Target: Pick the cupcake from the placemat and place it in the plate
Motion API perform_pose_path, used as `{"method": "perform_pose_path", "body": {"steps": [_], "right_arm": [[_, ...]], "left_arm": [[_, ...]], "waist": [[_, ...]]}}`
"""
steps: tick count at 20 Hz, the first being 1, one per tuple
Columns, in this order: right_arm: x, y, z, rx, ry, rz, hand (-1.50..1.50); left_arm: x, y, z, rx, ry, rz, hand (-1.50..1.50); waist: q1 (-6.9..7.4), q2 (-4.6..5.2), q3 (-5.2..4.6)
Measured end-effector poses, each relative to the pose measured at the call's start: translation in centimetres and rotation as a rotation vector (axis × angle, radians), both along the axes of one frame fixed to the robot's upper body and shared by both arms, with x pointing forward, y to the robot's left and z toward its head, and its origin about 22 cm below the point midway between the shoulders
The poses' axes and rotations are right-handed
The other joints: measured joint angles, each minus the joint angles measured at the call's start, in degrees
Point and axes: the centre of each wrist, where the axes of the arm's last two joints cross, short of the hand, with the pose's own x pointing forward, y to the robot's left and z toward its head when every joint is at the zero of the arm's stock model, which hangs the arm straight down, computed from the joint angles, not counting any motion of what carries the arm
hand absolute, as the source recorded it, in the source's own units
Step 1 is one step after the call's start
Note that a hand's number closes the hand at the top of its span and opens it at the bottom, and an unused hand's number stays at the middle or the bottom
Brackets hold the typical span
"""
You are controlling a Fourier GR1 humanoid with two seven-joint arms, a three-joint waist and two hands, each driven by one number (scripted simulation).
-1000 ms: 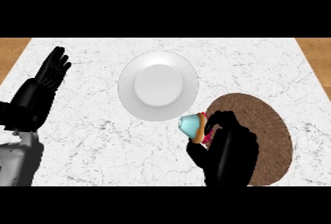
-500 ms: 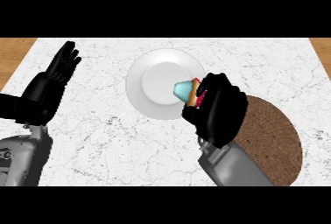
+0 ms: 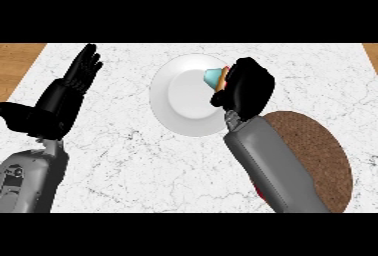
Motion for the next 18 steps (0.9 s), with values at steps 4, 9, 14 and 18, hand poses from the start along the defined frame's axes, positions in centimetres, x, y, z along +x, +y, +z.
{"method": "perform_pose_path", "body": {"steps": [4,9,14,18], "right_arm": [[2.2,-0.6,-1.1,0.027,0.066,-0.026,1.5],[4.1,-2.2,-2.3,0.118,0.083,-0.077,-1.5],[5.3,-2.7,-3.0,0.226,0.028,-0.076,-1.5],[6.1,-2.6,-2.5,0.275,-0.109,-0.074,-1.5]], "left_arm": [[0.2,0.0,0.1,0.001,-0.009,-0.006,0.0],[0.3,-0.1,0.0,0.003,-0.007,-0.018,0.0],[0.5,-0.3,0.4,0.001,-0.017,-0.028,0.0],[0.6,-0.5,0.2,0.001,-0.013,-0.031,0.0]], "waist": [[0.64,0.33,0.02],[1.08,0.59,0.09],[1.67,0.75,0.15],[1.77,0.7,0.12]]}}
